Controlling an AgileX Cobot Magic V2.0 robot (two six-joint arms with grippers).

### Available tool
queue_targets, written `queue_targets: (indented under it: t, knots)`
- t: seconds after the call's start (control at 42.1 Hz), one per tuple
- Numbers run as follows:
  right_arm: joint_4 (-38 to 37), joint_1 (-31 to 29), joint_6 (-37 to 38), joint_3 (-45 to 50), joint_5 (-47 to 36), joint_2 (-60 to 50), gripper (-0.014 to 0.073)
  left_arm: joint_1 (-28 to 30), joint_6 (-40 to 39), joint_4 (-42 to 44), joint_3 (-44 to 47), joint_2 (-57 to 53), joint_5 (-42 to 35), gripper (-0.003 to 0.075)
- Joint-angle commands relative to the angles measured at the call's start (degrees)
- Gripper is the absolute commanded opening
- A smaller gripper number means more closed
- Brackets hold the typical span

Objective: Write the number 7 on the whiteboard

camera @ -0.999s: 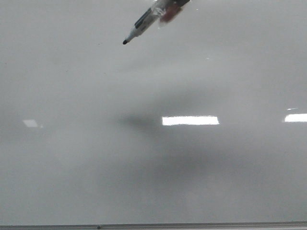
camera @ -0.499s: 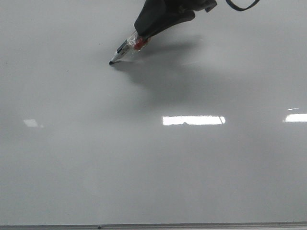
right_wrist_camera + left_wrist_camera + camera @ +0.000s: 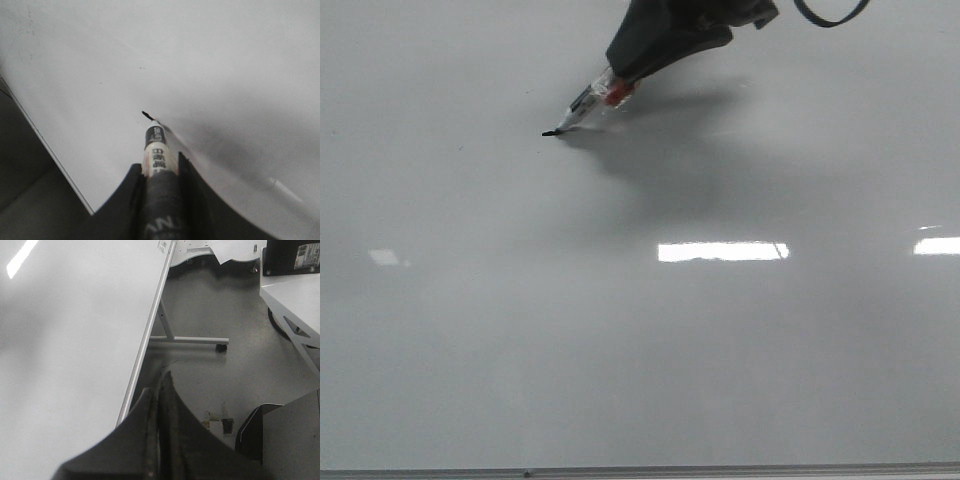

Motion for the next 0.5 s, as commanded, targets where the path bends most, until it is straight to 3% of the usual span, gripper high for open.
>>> queue_targets:
  t: [0.0, 0.214, 0.476]
  knots:
    - [-1.5, -4.2, 0.1, 1.1, -6.7, -4.6, -0.0059, 0.1, -0.5, -1.9, -1.5, 0.0, -3.5, -0.0020]
    - [-3.1, -9.5, 0.0, 4.5, -4.2, -7.2, -0.0059, 0.1, -0.5, -1.9, -1.5, 0.0, -3.5, -0.0020]
    - [-4.2, -6.6, 0.0, 4.5, -2.1, -5.3, -0.0059, 0.1, -0.5, -1.9, -1.5, 0.0, -3.5, -0.0020]
